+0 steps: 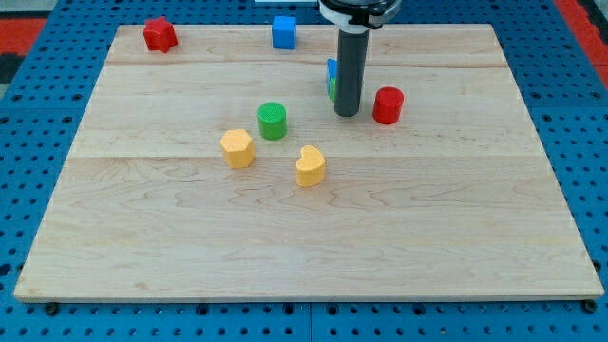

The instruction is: Move the green star closer to the blue triangle

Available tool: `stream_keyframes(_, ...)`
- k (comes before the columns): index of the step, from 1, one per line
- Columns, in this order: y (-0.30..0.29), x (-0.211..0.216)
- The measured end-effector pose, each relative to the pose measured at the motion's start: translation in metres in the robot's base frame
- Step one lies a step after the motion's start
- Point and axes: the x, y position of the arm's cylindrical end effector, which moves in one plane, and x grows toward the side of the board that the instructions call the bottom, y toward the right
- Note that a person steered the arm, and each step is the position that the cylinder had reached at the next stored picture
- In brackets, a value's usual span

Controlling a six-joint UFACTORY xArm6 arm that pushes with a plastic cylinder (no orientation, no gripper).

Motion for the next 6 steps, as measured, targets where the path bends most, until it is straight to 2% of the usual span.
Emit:
stream_keyframes(2,-0.001,-0.015)
stream_keyframes(3,-0.024,0.007)
stream_keyframes(4,-0.042,0.003)
stream_keyframes(6,-0.038,-0.032)
